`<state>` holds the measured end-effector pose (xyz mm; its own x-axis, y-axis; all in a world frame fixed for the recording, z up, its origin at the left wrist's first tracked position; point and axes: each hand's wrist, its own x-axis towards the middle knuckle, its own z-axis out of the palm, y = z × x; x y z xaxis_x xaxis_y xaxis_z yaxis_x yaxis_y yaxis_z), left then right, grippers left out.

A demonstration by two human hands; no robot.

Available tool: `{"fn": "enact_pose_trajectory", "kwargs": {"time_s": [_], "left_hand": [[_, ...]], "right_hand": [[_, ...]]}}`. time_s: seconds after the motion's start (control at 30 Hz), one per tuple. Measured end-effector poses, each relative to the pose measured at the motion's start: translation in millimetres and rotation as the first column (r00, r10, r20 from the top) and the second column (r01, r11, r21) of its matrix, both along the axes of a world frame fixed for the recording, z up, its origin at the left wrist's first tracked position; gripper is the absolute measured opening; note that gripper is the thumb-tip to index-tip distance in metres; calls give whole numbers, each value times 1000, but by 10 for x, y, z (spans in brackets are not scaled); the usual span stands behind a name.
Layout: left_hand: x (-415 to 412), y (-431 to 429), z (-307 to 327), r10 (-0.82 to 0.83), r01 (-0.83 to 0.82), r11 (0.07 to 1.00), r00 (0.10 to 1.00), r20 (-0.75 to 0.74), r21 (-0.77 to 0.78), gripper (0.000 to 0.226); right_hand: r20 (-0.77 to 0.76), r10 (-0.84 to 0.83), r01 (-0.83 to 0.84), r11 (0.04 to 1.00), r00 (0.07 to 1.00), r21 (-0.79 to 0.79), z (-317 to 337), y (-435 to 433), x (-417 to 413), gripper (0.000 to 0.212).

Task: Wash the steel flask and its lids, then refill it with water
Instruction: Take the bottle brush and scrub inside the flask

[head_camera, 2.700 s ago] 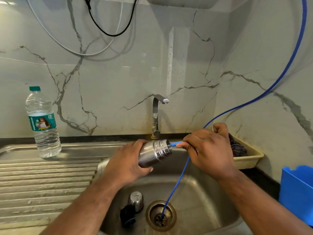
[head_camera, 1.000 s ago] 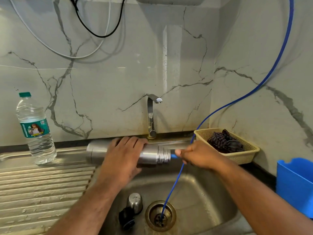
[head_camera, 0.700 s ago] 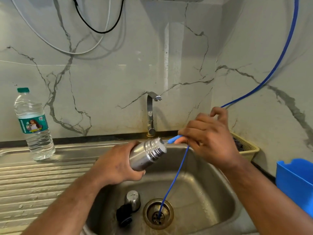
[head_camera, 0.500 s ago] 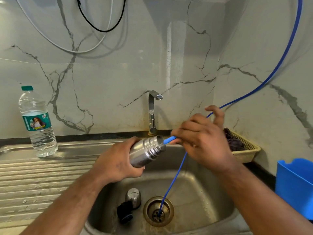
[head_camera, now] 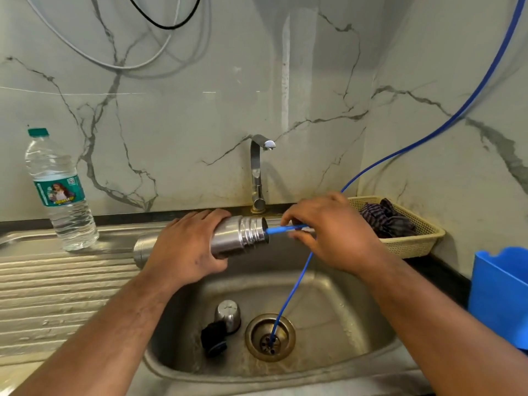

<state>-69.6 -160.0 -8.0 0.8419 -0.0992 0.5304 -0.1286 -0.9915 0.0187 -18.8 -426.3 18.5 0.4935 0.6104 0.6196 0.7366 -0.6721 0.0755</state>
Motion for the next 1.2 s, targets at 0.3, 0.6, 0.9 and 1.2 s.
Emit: {"fn": "enact_pose_trajectory", "kwargs": {"time_s": [0.3, 0.6, 0.9, 1.2], "left_hand": [[-12, -96, -36, -9, 2, 995, 997, 74, 100, 89], [31, -11, -26, -101, 65, 967, 985, 138, 245, 89], [-44, 77, 85, -19, 19, 1000, 1000, 21, -4, 85], [-18, 32, 43, -118, 93, 981, 983, 143, 169, 85]], "right_hand": [[-255, -108, 118, 993, 961, 24, -127, 34, 65, 14], [-936, 352, 63, 934, 24, 353, -264, -38, 75, 30], [305, -53, 44, 998, 951, 37, -241, 328, -105, 10], [-808, 82, 209, 946, 583, 246, -186, 315, -236, 47]]}}
